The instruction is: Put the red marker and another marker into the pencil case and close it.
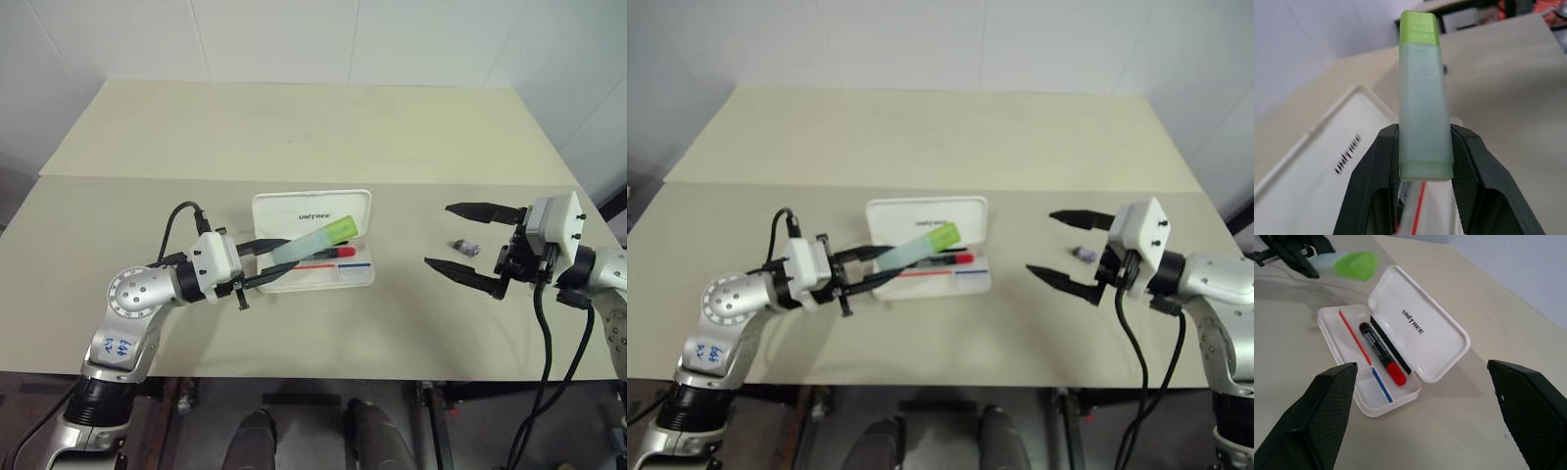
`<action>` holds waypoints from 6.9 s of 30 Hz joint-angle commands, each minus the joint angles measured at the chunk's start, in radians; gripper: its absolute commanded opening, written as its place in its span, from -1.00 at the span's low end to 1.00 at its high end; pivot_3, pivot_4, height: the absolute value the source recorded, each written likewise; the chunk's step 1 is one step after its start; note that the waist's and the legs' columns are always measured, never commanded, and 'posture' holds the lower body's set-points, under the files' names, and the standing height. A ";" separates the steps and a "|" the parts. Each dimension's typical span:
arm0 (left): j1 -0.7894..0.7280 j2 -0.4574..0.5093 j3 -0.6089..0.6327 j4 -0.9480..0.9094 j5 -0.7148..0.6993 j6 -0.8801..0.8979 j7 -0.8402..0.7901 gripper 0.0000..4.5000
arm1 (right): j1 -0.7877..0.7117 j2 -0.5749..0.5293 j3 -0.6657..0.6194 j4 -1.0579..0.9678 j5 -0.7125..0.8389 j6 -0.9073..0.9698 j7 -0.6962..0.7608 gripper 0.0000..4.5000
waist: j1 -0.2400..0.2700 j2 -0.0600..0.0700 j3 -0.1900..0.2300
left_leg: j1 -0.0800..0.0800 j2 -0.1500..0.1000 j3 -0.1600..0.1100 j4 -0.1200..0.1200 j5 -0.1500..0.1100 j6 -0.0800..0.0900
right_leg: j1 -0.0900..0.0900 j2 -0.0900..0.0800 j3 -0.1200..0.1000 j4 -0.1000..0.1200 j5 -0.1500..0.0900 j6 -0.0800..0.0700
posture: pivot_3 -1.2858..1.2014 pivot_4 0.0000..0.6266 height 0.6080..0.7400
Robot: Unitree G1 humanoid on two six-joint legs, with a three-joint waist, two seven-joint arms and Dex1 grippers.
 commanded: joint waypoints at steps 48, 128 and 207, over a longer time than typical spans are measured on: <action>-0.313 -0.002 -0.163 0.443 0.216 0.101 -0.285 0.35 | 0.097 0.009 -0.052 -0.188 0.043 0.012 -0.166 1.00 | 0.001 0.000 0.000 | -0.001 0.000 0.000 -0.001 0.000 0.000 | -0.001 0.000 0.000 0.003 0.003 0.005 | 0.03 -0.52 1.00; -0.130 0.172 0.090 0.141 -0.176 0.361 -0.428 1.00 | -0.512 0.275 0.438 0.668 -0.307 -0.299 0.351 -0.86 | -0.045 0.003 0.002 | 0.001 -0.001 -0.001 -0.003 0.002 -0.002 | -0.003 0.001 0.002 0.010 0.006 0.018 | 0.03 -0.52 1.00; -0.085 0.014 0.308 0.171 -0.261 0.340 -0.075 -0.99 | -0.092 0.022 0.073 0.136 -0.076 -0.091 0.097 1.00 | -0.021 0.003 0.002 | 0.001 -0.001 -0.001 -0.002 0.002 -0.002 | -0.005 0.001 0.002 0.013 0.003 0.015 | 0.03 -0.52 1.00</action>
